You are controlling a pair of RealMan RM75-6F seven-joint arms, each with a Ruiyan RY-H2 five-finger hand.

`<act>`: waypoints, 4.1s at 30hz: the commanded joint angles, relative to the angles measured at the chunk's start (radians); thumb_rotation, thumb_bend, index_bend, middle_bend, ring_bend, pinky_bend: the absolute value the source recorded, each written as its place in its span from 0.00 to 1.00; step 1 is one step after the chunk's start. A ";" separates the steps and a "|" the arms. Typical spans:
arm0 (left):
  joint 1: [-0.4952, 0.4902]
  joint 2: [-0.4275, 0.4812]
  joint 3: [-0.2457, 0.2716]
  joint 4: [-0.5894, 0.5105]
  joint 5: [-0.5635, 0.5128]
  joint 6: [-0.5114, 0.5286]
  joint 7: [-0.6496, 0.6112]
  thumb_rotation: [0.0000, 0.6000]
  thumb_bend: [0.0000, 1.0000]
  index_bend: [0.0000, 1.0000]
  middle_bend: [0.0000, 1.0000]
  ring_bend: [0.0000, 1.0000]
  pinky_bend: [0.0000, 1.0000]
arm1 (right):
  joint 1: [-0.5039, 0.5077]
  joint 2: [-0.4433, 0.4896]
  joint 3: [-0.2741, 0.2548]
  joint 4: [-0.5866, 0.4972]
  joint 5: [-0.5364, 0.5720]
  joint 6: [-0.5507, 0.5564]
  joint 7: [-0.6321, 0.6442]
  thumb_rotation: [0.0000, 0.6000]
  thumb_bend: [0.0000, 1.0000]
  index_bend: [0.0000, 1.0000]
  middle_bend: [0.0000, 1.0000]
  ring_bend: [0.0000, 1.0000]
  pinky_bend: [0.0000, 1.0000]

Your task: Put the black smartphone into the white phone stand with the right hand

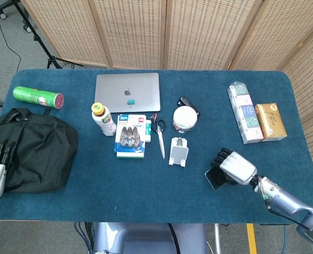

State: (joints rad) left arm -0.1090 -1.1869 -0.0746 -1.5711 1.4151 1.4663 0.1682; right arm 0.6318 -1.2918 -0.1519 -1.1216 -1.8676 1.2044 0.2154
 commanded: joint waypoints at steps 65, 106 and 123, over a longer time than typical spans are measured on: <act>-0.005 0.023 0.008 -0.013 -0.009 -0.028 -0.027 1.00 0.00 0.00 0.00 0.00 0.00 | 0.072 -0.271 0.290 -0.286 0.115 -0.170 -1.763 1.00 0.31 0.49 0.44 0.37 0.27; -0.009 0.027 0.009 -0.013 -0.016 -0.038 -0.032 1.00 0.00 0.00 0.00 0.00 0.00 | 0.101 -0.327 0.253 -0.250 0.118 -0.272 -1.944 1.00 0.26 0.49 0.39 0.36 0.27; -0.009 0.033 0.010 -0.016 -0.017 -0.040 -0.040 1.00 0.00 0.00 0.00 0.00 0.00 | 0.097 -0.332 0.223 -0.207 0.111 -0.279 -1.936 1.00 0.26 0.49 0.38 0.33 0.27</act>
State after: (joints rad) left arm -0.1183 -1.1536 -0.0651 -1.5873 1.3979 1.4258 0.1283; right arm 0.7286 -1.6243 0.0731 -1.3313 -1.7547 0.9240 -1.7218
